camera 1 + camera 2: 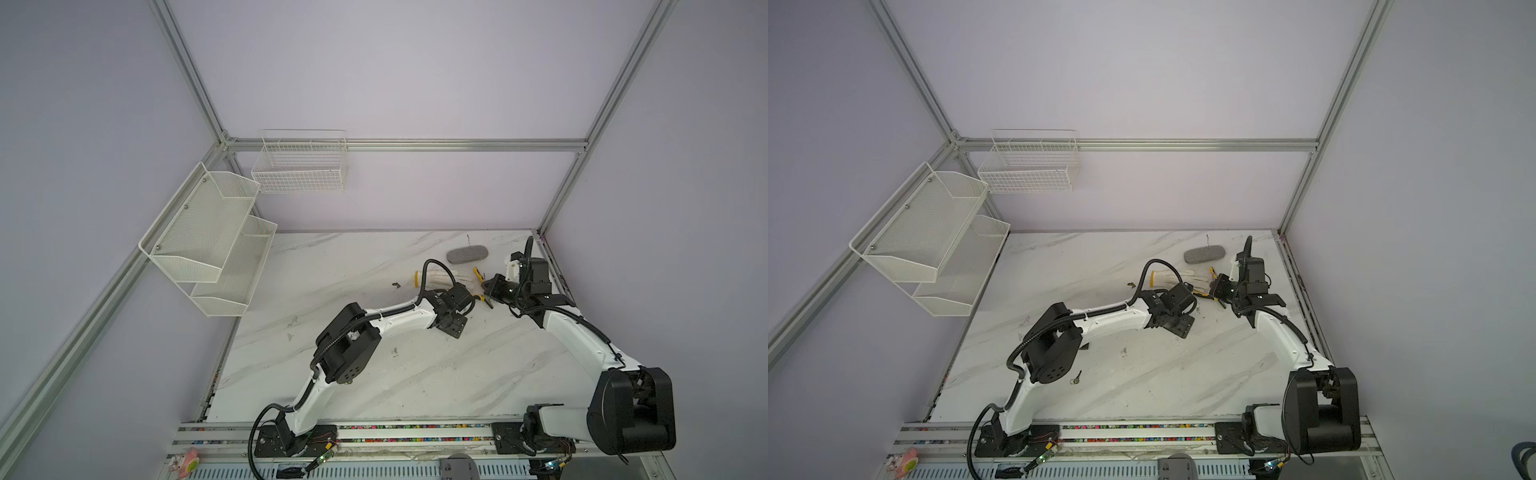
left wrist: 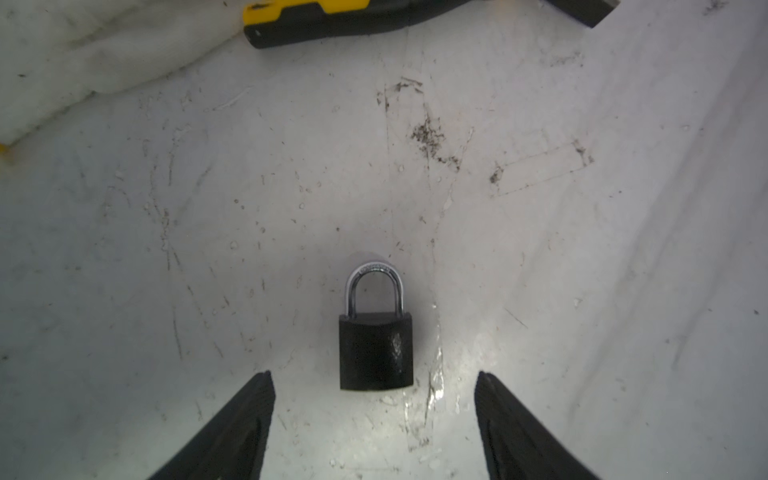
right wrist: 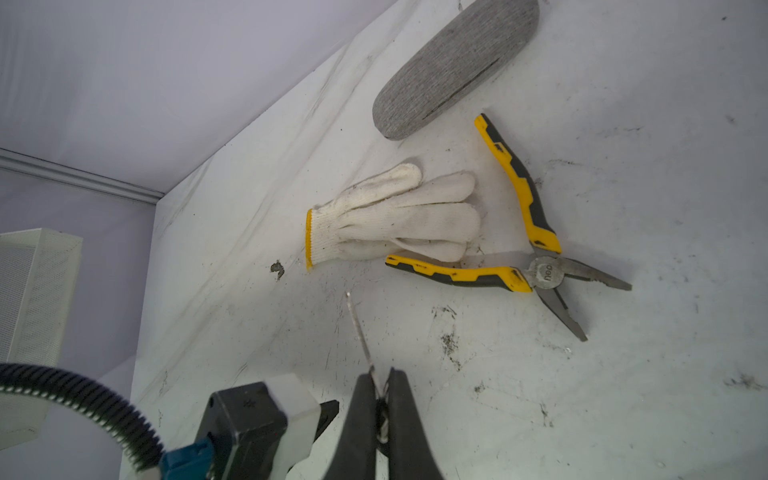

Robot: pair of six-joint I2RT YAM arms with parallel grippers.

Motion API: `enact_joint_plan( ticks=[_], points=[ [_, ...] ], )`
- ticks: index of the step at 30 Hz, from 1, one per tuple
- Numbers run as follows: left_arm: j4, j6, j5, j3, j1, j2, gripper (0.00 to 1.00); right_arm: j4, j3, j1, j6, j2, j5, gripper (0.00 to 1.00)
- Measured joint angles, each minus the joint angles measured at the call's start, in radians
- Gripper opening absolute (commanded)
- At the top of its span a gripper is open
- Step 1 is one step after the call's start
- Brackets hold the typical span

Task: Unlock with the key
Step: 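Move the left gripper over the small black padlock while the right gripper holds the key, then lower the left gripper and close it on the black padlock body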

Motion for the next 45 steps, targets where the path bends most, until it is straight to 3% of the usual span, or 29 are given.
enact_joint_plan(
  ticks=[12, 27, 29, 36, 45],
  points=[
    [-0.082, -0.003, -0.031, 0.14, 0.002, 0.119, 0.54, 0.008, -0.004, 0.0, 0.0, 0.006, -0.004, 0.0],
    [-0.113, -0.052, -0.033, 0.147, 0.004, 0.116, 0.36, 0.008, -0.017, 0.0, -0.004, 0.007, -0.026, 0.0],
    [-0.127, -0.07, -0.033, 0.143, 0.005, 0.109, 0.3, 0.008, -0.017, 0.0, -0.004, 0.009, -0.032, 0.0],
    [-0.156, -0.151, -0.055, 0.005, 0.021, -0.011, 0.29, 0.015, -0.017, 0.03, -0.012, 0.055, -0.053, 0.0],
    [-0.161, -0.302, -0.11, -0.251, 0.075, -0.21, 0.29, 0.02, -0.017, 0.181, -0.009, 0.122, -0.064, 0.0]
  ],
)
